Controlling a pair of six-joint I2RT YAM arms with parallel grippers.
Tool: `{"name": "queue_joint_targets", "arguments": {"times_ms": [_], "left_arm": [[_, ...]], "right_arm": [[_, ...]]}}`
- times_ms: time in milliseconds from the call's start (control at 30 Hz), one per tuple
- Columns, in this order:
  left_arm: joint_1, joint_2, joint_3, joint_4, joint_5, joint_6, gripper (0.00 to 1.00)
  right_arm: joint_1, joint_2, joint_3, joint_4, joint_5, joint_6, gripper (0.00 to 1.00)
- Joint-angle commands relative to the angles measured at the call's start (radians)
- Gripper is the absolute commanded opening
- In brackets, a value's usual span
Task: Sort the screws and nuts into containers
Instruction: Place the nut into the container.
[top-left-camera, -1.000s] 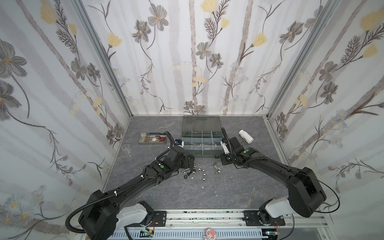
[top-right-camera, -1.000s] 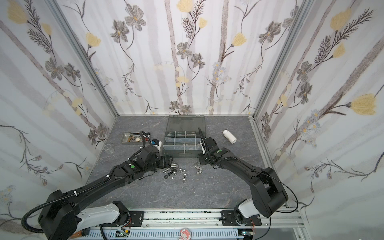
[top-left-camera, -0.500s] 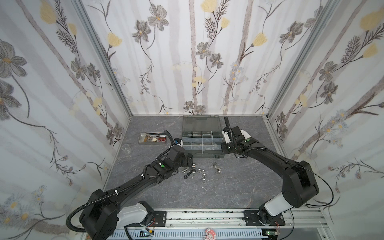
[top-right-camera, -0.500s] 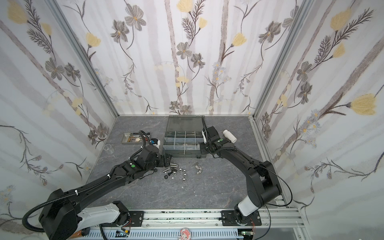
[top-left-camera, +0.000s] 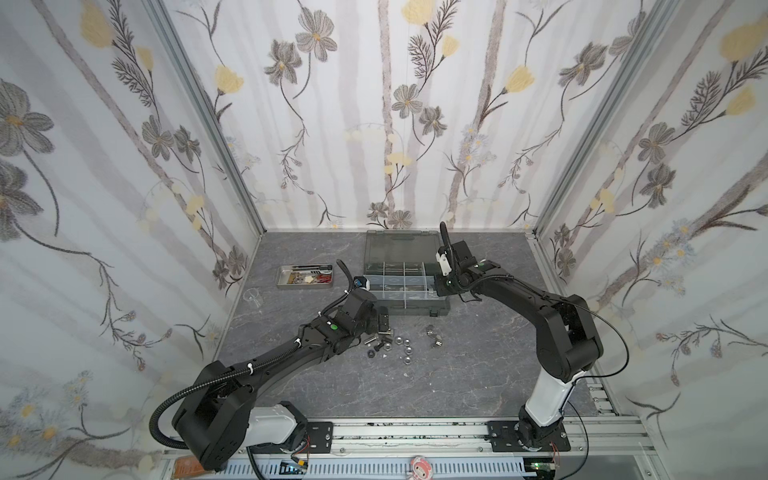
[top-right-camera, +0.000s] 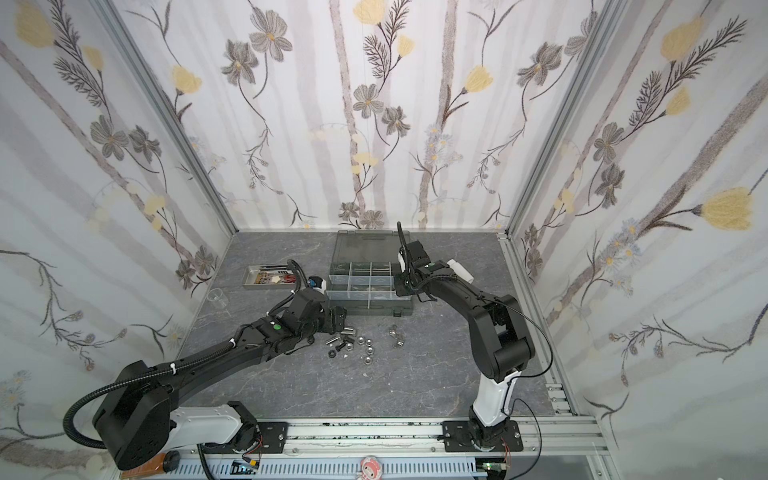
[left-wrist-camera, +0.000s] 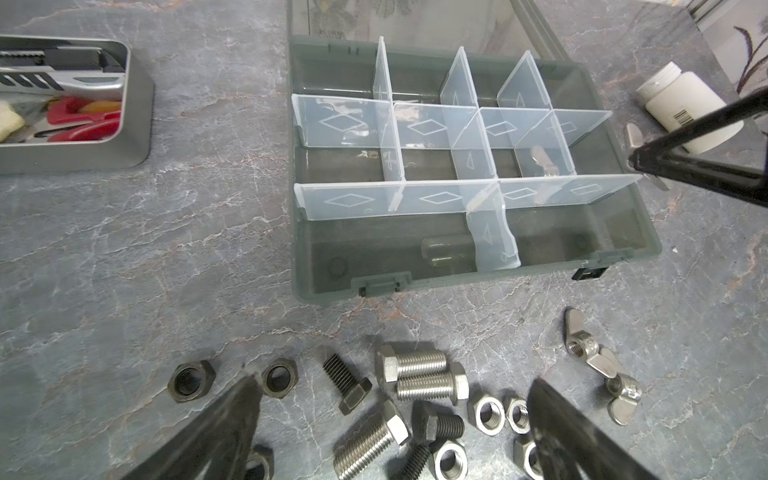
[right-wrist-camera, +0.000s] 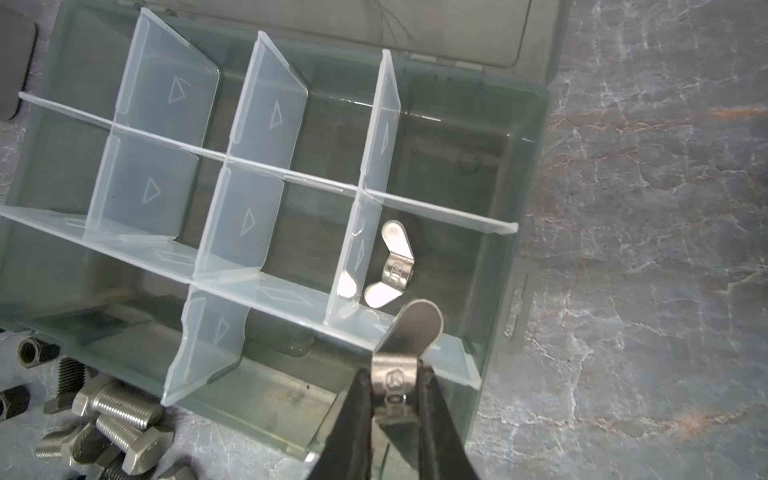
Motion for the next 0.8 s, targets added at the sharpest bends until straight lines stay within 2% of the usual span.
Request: {"name": "queue_joint_targets", "arguments": {"times_ms": [0, 400, 767], "left_arm": [[0.001, 0.018, 0.002, 0.054, 0.012, 0.015, 1.0], [0.001, 0.057, -0.011, 0.08, 0.025, 0.015, 1.0], [-0.002, 0.094, 0.02, 0.041, 0.077, 0.041, 1.0]], "right_arm": [[-0.002, 0.037, 0.04, 0.007, -0.011, -0.017, 0.15], [-0.014, 0.142, 0.125, 0.008, -0.029, -0.02, 0.15], [-0.023, 0.154, 0.138, 0.011, -0.04, -0.02, 0.3]]}}
